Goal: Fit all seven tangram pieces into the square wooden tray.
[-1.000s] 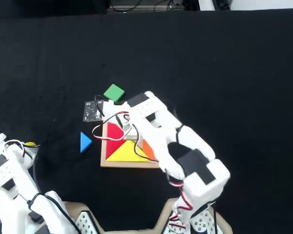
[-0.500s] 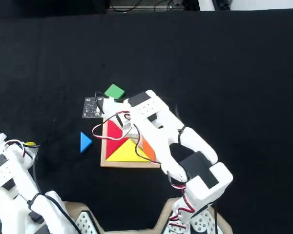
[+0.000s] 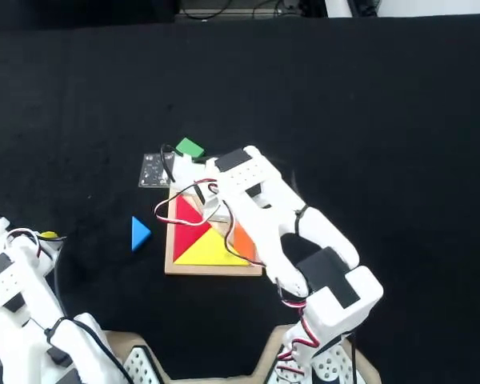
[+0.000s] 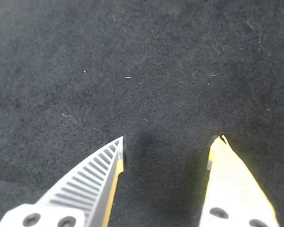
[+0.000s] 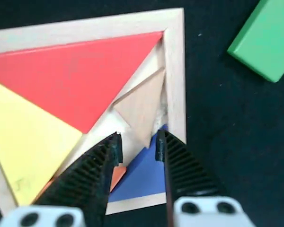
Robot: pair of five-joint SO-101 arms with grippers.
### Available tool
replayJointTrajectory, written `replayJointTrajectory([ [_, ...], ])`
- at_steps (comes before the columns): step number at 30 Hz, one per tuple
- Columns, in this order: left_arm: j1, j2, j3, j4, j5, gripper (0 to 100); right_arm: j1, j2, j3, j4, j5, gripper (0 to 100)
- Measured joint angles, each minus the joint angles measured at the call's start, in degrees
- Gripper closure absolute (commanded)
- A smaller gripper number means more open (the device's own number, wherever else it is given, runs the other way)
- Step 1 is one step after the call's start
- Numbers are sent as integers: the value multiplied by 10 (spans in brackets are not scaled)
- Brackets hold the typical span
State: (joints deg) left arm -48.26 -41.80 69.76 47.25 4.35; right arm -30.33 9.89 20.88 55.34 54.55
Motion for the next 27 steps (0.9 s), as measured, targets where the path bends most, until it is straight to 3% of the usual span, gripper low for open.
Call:
replayJointTrajectory([
  [27, 0, 0, 0, 0, 0, 716, -1, 55, -63, 42, 0, 871],
])
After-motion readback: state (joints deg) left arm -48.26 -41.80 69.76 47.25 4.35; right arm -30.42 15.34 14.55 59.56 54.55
